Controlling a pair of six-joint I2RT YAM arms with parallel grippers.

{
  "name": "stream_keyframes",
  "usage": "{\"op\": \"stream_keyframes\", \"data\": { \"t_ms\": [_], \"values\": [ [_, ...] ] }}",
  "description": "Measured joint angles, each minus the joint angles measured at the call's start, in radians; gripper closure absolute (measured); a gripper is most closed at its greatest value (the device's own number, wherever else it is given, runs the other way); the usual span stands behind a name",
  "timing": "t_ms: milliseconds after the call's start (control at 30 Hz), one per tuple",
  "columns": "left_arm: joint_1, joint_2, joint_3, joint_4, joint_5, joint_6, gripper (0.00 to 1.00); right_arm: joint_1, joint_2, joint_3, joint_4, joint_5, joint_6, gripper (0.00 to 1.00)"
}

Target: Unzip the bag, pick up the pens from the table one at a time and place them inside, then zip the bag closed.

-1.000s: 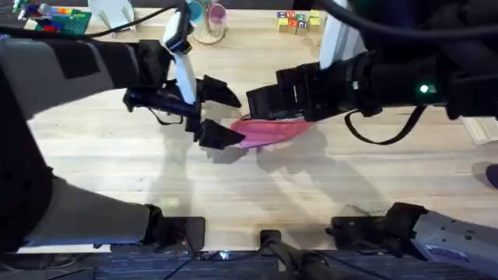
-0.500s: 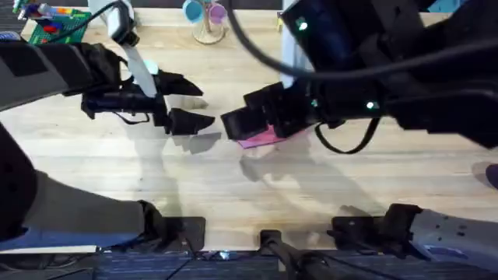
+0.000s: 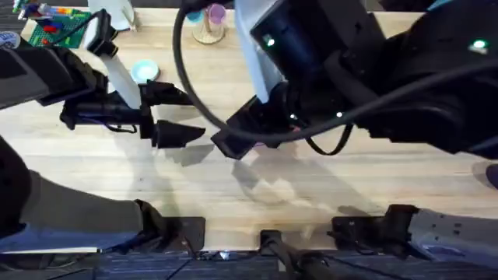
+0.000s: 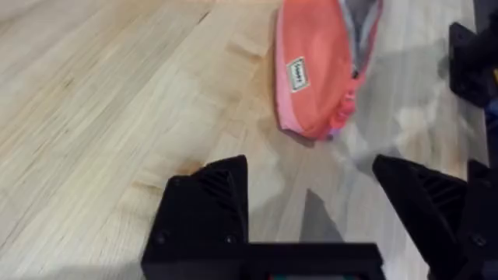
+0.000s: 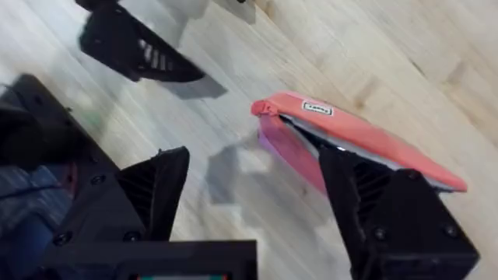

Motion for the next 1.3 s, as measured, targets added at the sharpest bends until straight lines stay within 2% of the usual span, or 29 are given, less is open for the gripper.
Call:
{"op": "stream_keyframes", "data": {
  "t_ms": [100,233,367,533,833,1000,1300],
  "values": [
    [0.031,0.000,0.000,-0.074,-0.003,0.127,0.006,0.000,0.007,0.000,0.001,0.002,-0.061,0.006],
    [0.079,0.000,0.000,-0.138,-0.031,0.254,0.006,0.000,0.008,0.000,0.000,0.002,-0.162,0.006],
    [0.113,0.000,0.000,-0.177,-0.057,0.355,0.006,0.001,0.008,0.000,0.000,0.002,-0.290,0.006],
    [0.116,0.000,0.000,-0.194,-0.074,0.446,0.006,0.019,0.047,0.000,0.001,0.002,-0.425,0.005],
    [0.116,0.000,0.000,-0.195,-0.075,0.489,0.004,0.048,0.169,0.000,0.002,0.002,-0.634,0.005],
    [0.116,0.000,0.000,-0.195,-0.075,0.490,0.005,0.048,0.186,0.000,0.005,0.002,-0.722,0.004],
    [0.116,0.000,0.000,-0.195,-0.075,0.490,0.005,0.048,0.298,0.000,0.046,0.009,-0.973,0.005]
  ]
}}
